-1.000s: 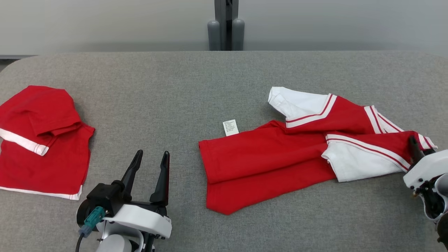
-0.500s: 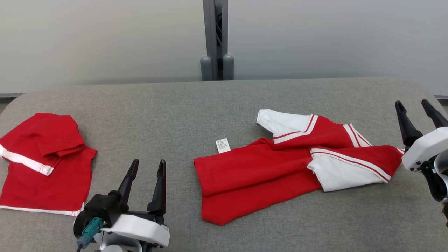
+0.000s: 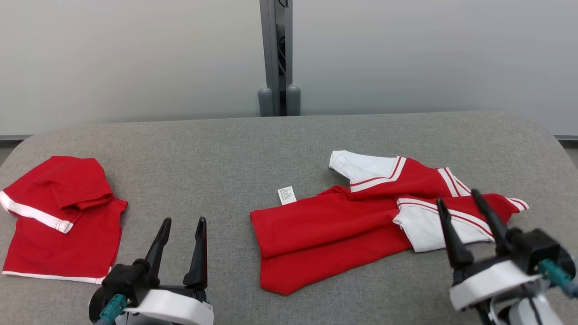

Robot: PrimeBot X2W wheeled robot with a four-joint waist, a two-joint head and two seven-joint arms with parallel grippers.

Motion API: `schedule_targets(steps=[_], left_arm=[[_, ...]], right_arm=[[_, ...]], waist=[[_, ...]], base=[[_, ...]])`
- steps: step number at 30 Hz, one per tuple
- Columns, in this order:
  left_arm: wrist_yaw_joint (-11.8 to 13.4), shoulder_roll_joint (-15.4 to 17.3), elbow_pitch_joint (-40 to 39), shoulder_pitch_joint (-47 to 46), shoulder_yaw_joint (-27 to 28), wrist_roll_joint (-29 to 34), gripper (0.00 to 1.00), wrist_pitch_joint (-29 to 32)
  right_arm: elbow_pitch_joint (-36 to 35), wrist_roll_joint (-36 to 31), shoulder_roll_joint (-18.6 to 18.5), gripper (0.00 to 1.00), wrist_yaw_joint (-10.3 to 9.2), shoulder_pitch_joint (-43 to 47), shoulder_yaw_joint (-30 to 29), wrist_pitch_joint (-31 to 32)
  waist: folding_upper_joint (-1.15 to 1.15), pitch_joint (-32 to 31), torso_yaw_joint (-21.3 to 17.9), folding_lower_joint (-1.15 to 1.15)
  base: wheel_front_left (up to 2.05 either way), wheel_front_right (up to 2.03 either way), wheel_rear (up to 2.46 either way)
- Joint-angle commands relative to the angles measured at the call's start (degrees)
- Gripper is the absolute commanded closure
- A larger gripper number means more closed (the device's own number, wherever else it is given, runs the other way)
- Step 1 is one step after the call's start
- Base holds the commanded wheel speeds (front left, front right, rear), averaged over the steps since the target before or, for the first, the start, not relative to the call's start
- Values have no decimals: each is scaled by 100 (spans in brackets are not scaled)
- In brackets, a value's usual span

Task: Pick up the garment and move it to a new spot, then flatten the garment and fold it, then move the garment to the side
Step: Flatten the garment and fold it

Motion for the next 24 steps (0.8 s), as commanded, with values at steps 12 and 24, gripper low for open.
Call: schedule_targets(steps=[12,24], left_arm=[[-24,22,148,96,-46,43,0,-21],[-75,22,159,-269,-305,-21,0,-21]], right_arm=[[-76,-240,231,0,-1,315,35,-5],[1604,-183,-37,0,-1,-1140,403,256]], waist=[[0,63,186,0],[0,764,843,0]], base=[[0,0,0],[0,0,0]])
